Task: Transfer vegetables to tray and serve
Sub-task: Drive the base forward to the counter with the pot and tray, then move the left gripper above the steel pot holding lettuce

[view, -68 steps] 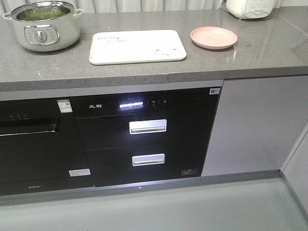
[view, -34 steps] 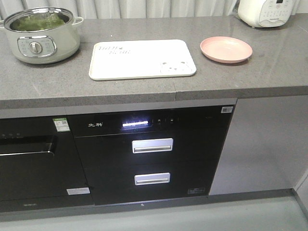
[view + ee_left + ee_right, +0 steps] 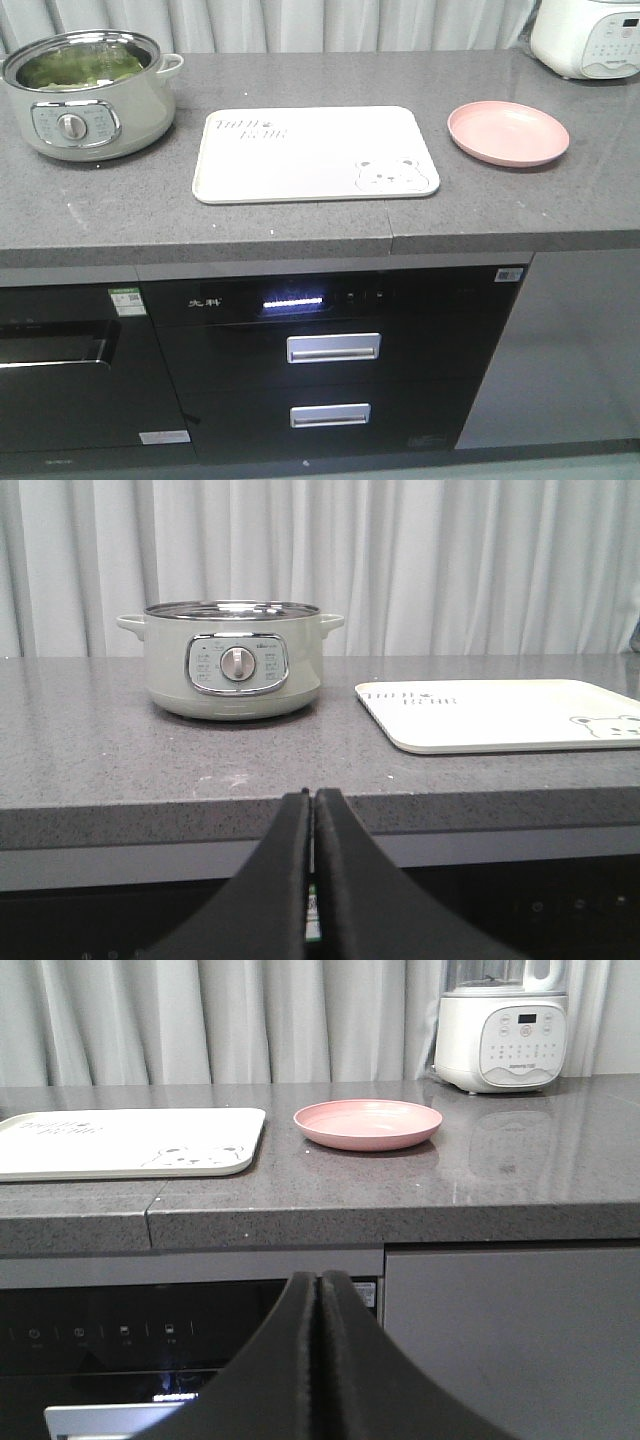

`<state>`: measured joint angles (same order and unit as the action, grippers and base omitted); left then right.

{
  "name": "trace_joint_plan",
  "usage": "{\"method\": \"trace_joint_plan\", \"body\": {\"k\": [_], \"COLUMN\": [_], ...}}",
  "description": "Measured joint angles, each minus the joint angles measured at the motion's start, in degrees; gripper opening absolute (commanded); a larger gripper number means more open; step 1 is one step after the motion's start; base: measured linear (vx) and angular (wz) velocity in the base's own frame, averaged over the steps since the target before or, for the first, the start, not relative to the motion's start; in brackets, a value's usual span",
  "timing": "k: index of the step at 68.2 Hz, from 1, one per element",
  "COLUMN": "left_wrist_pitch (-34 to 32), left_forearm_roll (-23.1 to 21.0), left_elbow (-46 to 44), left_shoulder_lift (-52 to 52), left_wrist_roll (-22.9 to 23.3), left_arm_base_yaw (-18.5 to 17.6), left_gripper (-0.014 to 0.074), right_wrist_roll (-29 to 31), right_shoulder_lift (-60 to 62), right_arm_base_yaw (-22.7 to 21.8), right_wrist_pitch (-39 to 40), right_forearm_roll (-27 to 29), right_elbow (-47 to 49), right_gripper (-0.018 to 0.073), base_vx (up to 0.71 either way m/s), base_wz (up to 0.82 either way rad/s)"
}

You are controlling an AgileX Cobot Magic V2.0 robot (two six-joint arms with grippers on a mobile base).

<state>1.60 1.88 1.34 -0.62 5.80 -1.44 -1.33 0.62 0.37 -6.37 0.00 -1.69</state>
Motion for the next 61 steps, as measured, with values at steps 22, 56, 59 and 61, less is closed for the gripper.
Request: {"method": "trace_joint_plan", "body": {"k": [22,56,59,61], "left_wrist_pitch": [0.0,0.0,0.0,0.0], "left_forearm_roll": [0.0,0.0,0.0,0.0], "left_elbow": [0.0,0.0,0.0,0.0], "left_shoulder_lift": [0.0,0.0,0.0,0.0], "left_wrist_roll": [0.0,0.0,0.0,0.0], "left_arm_base_yaw": [0.0,0.0,0.0,0.0], "left_gripper": [-0.0006,-0.0006,-0.0006,-0.0006], "right_wrist_roll": [0.0,0.0,0.0,0.0], "right_shoulder_lift": [0.0,0.0,0.0,0.0], "right_arm_base_yaw": [0.0,0.0,0.0,0.0], "right_wrist_pitch": [0.0,0.0,0.0,0.0], "right_forearm_roll": [0.0,0.0,0.0,0.0], "right_elbow": [0.0,0.0,0.0,0.0], "right_gripper": [-0.0008,-0.0008,-0.0008,-0.0008], "base_vx": [0.18,0.19,0.19,0.19], "base_wz": [0.03,-0.01,-0.01,0.0]}}
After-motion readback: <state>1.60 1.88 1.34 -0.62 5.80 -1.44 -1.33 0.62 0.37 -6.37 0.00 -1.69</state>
